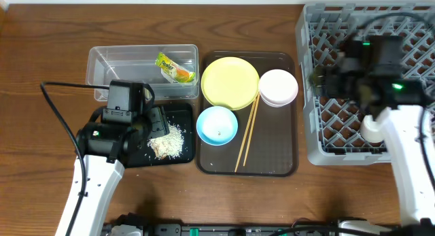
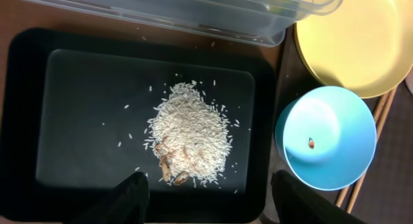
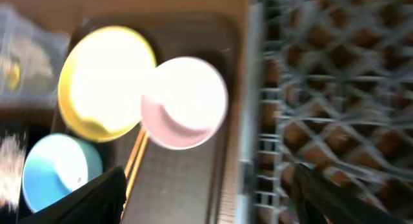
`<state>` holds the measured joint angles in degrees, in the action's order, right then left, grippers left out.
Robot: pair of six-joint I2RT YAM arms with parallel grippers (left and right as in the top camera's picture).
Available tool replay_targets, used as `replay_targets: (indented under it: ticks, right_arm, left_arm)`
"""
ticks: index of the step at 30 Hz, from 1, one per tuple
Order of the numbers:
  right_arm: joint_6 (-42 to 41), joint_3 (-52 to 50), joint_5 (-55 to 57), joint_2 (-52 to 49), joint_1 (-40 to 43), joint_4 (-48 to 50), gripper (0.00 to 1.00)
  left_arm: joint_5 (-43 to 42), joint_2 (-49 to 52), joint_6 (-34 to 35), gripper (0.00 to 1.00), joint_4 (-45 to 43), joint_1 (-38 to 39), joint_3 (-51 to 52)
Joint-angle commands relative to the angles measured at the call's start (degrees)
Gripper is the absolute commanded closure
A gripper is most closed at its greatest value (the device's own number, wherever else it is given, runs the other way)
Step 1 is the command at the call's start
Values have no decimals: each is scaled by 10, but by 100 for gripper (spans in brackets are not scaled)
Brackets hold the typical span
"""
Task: Sort waste into correct bins and load items into the dishwasher rack
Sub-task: 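Reach right gripper to the pink bowl and grasp its rim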
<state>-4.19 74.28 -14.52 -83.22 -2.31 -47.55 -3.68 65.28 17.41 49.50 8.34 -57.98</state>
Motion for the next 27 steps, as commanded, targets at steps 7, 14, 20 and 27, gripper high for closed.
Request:
replay_targets:
  ticks: [7, 14, 20, 27]
  right_arm:
    - [-157, -2, 123, -98, -104, -11, 24]
    - [-257, -2, 135, -167, -140, -10, 25]
    - [-333, -2, 186, -220, -154, -5, 22]
    - [-361, -2, 187, -254, -156, 41, 27]
  left_arm:
    - [16, 3, 7, 35, 2, -3, -4]
    - [16, 3, 7, 35, 2, -3, -4]
    - [16, 3, 7, 34, 2, -3, -4]
    - [16, 3, 7, 34, 2, -3, -4]
